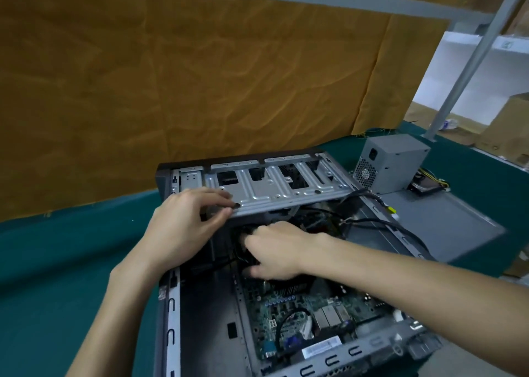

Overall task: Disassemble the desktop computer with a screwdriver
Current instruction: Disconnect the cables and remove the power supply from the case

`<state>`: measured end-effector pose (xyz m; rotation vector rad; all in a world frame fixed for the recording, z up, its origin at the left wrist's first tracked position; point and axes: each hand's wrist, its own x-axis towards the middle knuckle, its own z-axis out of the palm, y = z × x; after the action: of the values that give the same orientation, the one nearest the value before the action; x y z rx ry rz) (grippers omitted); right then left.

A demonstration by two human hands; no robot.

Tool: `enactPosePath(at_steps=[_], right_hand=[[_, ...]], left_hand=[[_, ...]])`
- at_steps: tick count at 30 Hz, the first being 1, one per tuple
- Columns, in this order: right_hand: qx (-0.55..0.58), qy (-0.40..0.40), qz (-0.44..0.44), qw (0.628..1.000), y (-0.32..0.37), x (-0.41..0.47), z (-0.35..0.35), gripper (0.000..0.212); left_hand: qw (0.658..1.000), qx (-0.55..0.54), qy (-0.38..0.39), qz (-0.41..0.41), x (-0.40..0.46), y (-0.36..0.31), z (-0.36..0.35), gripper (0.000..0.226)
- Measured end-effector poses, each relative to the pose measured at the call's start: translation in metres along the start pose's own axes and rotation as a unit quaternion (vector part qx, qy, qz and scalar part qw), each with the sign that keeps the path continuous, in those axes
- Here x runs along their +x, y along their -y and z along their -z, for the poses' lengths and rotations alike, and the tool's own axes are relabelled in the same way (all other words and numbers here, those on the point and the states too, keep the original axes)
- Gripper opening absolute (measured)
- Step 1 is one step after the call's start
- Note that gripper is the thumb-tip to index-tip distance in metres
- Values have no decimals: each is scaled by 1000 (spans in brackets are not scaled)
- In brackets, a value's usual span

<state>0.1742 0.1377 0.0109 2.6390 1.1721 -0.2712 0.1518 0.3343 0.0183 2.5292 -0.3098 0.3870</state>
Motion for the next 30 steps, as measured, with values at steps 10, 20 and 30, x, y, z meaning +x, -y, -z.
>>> enactPosePath(at_steps=[10, 20, 30], right_hand=[[258, -32, 12, 965, -13, -1, -2, 14], [125, -162, -77, 976, -24, -34, 58, 28], [67, -306, -176, 933, -97, -7, 110, 22]], left_hand=[[997, -47, -49, 34, -5, 2, -1, 20], [997, -16, 7, -76, -8, -8, 4, 24], [963, -269, -6, -10, 32, -37, 10, 36]])
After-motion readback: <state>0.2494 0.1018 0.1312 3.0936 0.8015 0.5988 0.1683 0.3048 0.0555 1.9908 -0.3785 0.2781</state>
